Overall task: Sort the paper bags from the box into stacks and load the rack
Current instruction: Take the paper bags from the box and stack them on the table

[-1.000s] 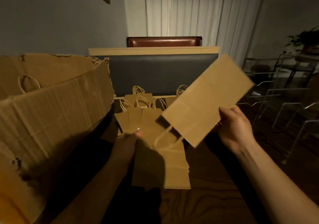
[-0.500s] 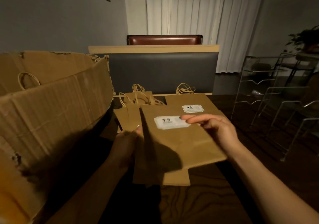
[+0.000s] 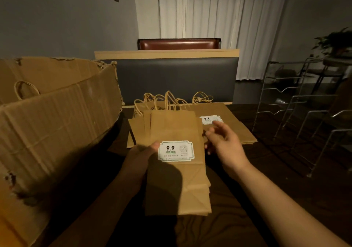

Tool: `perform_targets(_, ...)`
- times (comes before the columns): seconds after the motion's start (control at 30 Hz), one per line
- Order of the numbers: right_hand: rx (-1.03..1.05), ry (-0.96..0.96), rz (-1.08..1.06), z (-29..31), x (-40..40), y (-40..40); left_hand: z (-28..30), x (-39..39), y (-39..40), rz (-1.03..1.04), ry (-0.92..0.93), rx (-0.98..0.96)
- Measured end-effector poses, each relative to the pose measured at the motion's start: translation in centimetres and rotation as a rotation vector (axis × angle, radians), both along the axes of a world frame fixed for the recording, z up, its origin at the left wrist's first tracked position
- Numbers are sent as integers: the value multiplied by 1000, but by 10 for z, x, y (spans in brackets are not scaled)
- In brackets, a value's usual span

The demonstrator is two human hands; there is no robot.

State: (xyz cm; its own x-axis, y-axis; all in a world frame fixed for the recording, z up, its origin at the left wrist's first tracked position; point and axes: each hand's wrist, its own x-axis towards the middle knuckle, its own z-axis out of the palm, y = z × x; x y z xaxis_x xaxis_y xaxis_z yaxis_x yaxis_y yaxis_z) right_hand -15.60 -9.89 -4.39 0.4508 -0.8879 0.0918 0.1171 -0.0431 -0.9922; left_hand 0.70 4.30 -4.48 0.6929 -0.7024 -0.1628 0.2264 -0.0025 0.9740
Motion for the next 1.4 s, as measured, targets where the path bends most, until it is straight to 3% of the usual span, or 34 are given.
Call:
perform_targets(0.13,154,21,177,-5,-3,-3,2,-6,0,-86,-1,51)
perform_targets(0.3,-68,234,28,-4,-8,-12,2,-5,-1,-19,-31,48)
perform_targets(0.43,54,99,-105,7,-22,-21,7,-5,0,28,10,44)
perform_targets(0.53,258,-119,190,17,-32,-14,8,0,1,49,10,66)
perform_targets(0.63,338,-169,425,17,-31,-3,7,0,0,57,-16,91)
perform_targets(0.7,299,-182,465,14,-25,2,6,1,0,54,-15,92)
perform_targets(0.87,-50,-76,23,36,-36,-9,8,0,-2,85,-59,87)
perform_targets(0.9,-42,-150,18,38,-41,-13,9,-1,-2,79,-52,81)
perform_targets(0.97,-78,-226,218,40,-37,1,7,-3,-2,51,-81,84)
perform_targets(1.07,-552,282,458,6,-13,20,2,-4,-2,27,-160,94)
perform_targets(1.13,-663,462,364,-4,-2,21,-2,-2,-1,44,-172,55)
perform_targets(1.2,-316,301,188,5,3,26,-4,1,2,27,-171,-8)
perform_targets(1.27,75,61,185,6,4,24,-1,-1,5,14,-167,-37)
perform_targets(1.3,177,19,219,6,3,25,-1,-2,5,28,-179,-36)
perform_targets(1.4,175,114,137,1,2,24,2,-7,1,120,-158,-22)
